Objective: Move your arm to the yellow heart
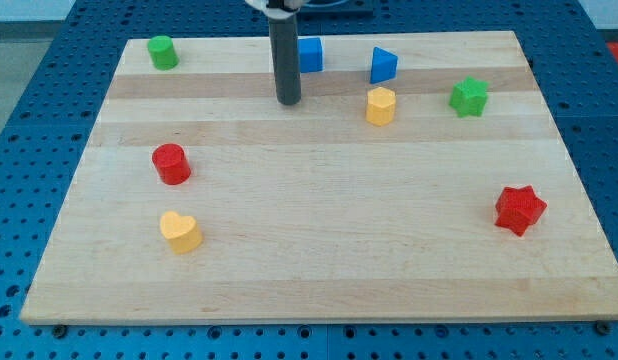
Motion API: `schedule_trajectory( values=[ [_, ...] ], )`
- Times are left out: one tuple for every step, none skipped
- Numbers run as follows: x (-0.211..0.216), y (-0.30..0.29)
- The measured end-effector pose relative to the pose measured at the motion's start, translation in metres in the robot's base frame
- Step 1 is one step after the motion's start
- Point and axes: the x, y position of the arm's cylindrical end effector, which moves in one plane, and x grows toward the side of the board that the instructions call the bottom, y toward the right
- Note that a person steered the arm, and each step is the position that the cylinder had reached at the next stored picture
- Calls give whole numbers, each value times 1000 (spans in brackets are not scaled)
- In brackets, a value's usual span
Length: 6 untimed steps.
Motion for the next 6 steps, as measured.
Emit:
schedule_trajectory(
  values=[
    [49,0],
    [95,0],
    [147,0],
    [180,0],
    [180,0],
    [204,-12]
  ],
)
